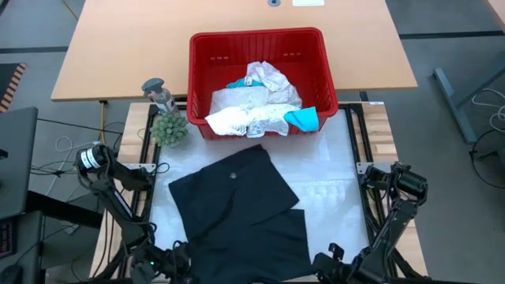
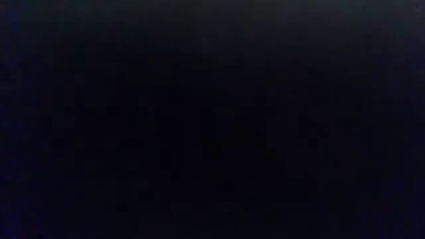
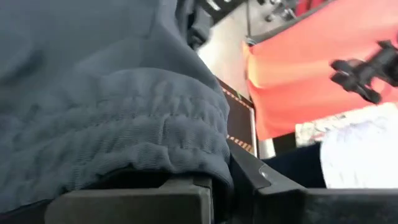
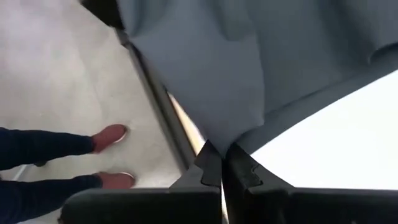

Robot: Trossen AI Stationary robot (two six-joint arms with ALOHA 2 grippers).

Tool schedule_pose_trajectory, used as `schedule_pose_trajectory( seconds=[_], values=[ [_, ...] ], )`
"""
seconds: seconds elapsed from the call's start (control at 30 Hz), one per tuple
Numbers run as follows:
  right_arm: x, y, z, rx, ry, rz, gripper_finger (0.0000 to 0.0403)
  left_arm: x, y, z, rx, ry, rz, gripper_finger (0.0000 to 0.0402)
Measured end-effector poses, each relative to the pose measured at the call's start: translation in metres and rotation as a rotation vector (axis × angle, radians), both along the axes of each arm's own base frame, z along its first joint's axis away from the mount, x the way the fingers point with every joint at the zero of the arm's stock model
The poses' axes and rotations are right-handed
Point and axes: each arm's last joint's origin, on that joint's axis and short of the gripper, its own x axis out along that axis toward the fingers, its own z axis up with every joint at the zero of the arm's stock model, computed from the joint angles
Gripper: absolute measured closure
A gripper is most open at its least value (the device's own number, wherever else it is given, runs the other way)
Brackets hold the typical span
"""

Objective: Fold Laundry from Bin
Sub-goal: Fold the black shorts

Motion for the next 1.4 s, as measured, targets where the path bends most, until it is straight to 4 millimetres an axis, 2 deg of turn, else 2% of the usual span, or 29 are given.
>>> schedule_pose_trajectory(
  seconds=[0.17,0.3,0.37,0.53,0.73,0.9,1.07,1.23,1.4],
  values=[
    [0.000,0.003,0.022,-0.033,-0.003,0.000,0.0384,0.004,0.000,0.005,-0.059,-0.003,-0.008,0.0388],
    [0.001,-0.005,0.037,-0.110,0.037,-0.033,0.0384,0.004,0.002,0.016,-0.085,-0.046,-0.008,0.0398],
    [0.007,-0.013,0.044,-0.142,0.058,-0.066,0.0384,0.003,0.004,0.023,-0.101,-0.066,0.010,0.0399],
    [0.040,-0.035,0.059,-0.185,0.052,-0.123,0.0384,-0.003,0.014,0.045,-0.099,-0.138,0.074,0.0400],
    [0.081,-0.080,0.083,-0.337,0.078,-0.147,0.0384,-0.014,0.031,0.055,-0.021,-0.095,0.129,0.0400],
    [0.112,-0.125,0.099,-0.475,0.118,-0.130,0.0384,-0.021,0.043,0.048,0.068,0.003,0.164,0.0400],
    [0.142,-0.167,0.101,-0.528,0.152,-0.108,0.0384,-0.023,0.049,0.041,0.103,0.043,0.235,0.0400],
    [0.157,-0.205,0.107,-0.544,0.188,-0.108,0.0384,-0.022,0.051,0.050,0.070,-0.019,0.291,0.0400],
    [0.161,-0.240,0.121,-0.550,0.178,-0.144,0.0384,-0.027,0.067,0.069,0.110,-0.124,0.391,0.0400]
  ],
)
